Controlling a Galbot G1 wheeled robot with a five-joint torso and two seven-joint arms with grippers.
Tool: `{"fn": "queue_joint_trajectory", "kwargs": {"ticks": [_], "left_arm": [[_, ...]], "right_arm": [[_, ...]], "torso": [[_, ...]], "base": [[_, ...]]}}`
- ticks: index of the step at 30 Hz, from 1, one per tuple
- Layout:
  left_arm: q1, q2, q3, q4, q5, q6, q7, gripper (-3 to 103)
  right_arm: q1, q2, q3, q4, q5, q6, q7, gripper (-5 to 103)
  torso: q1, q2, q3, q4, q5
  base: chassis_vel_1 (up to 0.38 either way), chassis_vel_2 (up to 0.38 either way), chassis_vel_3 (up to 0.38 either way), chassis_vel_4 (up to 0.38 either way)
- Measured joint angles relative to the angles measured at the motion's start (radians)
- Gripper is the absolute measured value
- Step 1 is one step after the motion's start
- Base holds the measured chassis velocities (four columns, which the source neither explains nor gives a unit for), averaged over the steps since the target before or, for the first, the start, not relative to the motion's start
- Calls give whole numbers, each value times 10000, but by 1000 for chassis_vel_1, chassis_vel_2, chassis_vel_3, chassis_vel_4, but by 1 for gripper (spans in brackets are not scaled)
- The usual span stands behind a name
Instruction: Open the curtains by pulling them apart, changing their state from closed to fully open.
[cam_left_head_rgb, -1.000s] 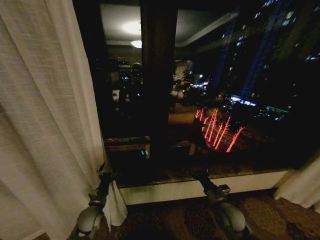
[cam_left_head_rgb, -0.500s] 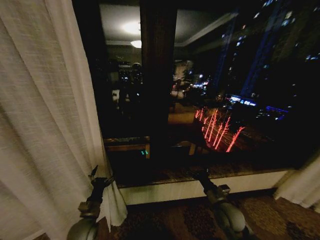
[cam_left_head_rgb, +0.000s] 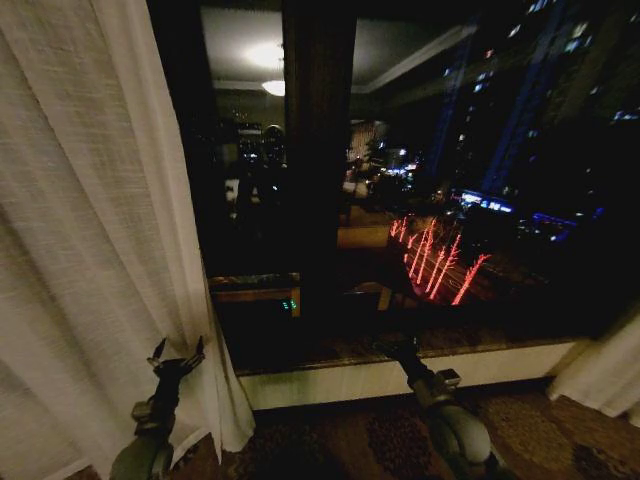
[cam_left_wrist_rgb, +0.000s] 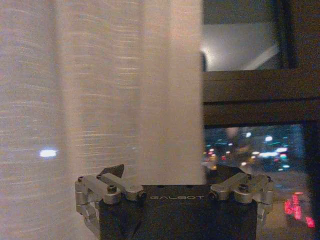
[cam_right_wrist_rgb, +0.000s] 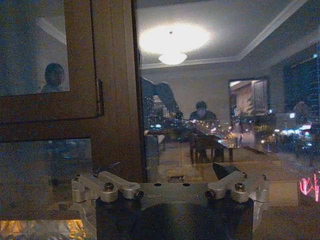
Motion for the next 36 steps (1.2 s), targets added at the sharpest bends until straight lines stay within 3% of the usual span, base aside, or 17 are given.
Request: {"fn": "queue_joint_trajectory", "kwargs": {"ticks": [4,13,19,21,22,26,28,35,36], "left_arm": [[-497,14,228,287,-46,16,119,100],[-2679,410,1012,2193,-259,219,130,100],[-3806,334,1243,3131,-461,680,-210,97],[-3998,296,1250,3339,-646,678,-263,87],[-3998,296,1250,3339,-646,678,-263,87],[-4020,231,1220,3509,-746,502,-291,66],[-3986,230,1201,3508,-761,485,-290,66],[-3653,229,994,3340,-772,418,-290,32],[-3653,229,994,3340,-772,418,-290,32]], "right_arm": [[0,0,1,0,0,0,0,100],[0,-1,1,0,0,1,0,100],[0,-1,0,0,0,0,0,100],[0,0,0,0,0,0,0,100],[0,0,0,0,0,0,0,100],[0,0,0,0,0,0,0,100],[0,0,0,0,0,0,0,100],[0,0,0,0,0,0,0,100],[0,0,0,0,0,0,0,100]], "torso": [[0,0,0,1,2],[1,0,1,-1,3],[1,0,1,-1,3],[1,0,1,0,1],[1,0,1,0,1],[1,0,1,0,1],[0,0,0,0,3],[0,0,0,1,1],[0,0,0,1,1]], "base": [[0,0,0,0],[0,0,0,0],[0,0,0,0],[0,0,0,0],[0,0,0,0],[0,0,0,0],[0,0,0,0],[0,0,0,0],[0,0,0,0]]}}
